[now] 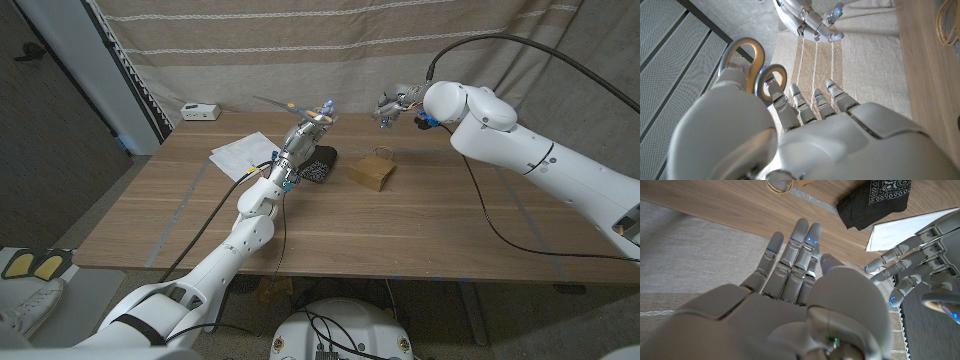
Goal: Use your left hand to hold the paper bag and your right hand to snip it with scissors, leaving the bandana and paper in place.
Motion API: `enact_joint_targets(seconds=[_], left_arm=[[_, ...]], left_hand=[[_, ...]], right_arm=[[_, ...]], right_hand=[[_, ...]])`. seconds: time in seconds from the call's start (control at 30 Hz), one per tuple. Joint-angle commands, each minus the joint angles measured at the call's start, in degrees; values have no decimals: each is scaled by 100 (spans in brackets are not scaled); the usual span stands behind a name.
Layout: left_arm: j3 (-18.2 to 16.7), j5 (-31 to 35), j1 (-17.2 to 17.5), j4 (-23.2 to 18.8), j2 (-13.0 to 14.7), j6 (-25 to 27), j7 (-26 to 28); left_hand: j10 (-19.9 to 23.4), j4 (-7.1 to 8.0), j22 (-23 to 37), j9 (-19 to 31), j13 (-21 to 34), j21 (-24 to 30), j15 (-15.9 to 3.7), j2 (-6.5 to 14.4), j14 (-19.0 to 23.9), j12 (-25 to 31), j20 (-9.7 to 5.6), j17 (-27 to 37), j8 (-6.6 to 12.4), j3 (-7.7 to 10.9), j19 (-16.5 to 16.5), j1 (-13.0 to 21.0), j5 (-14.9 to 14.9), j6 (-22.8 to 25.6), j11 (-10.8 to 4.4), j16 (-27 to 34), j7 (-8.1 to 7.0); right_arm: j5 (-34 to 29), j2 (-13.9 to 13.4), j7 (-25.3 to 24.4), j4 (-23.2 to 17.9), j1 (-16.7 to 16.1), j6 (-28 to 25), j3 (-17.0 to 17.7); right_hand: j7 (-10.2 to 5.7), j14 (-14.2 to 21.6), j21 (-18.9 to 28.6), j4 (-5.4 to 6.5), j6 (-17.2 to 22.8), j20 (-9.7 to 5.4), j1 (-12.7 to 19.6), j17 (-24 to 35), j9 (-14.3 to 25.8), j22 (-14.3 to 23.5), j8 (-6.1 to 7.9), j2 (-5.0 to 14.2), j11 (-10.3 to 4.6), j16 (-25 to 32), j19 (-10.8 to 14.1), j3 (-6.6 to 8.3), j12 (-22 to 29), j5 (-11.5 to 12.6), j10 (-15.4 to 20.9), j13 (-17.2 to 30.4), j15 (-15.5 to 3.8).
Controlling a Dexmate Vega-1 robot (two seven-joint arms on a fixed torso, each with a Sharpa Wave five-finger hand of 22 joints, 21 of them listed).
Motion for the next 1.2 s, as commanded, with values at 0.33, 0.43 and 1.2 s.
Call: enact_joint_targets(seconds=[0.33, 0.43, 1.2], left_arm=[[-92, -170, 14, -160, -72, 61, -70], [-102, -195, 29, -203, -75, 88, -52], [-187, -294, 105, -245, -166, 34, -20]], left_hand=[[389, 602, 49, 2, -521, 43, -890, 225, 238, 53, -173, -238, 199, -790, 8, -1105, 537, 711, -4, 85, 2], [493, 658, 50, -1, -566, 48, -922, 266, 283, 86, -183, -250, 223, -843, 12, -1166, 587, 793, 4, 96, 14], [651, -28, 27, -157, -1236, 57, -1013, 180, 567, 31, -327, -311, -154, -1066, 188, 301, 335, 853, -9, 41, -1]], right_arm=[[120, 59, -129, 89, -27, 29, -8], [134, 53, -143, 84, -27, 38, -3], [172, 52, -186, 49, -16, 17, -29]], right_hand=[[-20, -32, -41, -57, 73, -31, 12, 19, -20, 26, 65, 16, -35, -17, 59, 14, 52, 22, 68, 0, -497], [-18, -31, -49, -59, 83, -29, 11, 20, -24, 26, 69, 19, -25, -20, 62, 16, 56, 23, 56, 6, -499], [-20, -22, -113, -86, 93, -31, 9, 34, -57, 30, 69, 22, -29, -27, 78, 17, 80, 21, 58, -23, -499]])
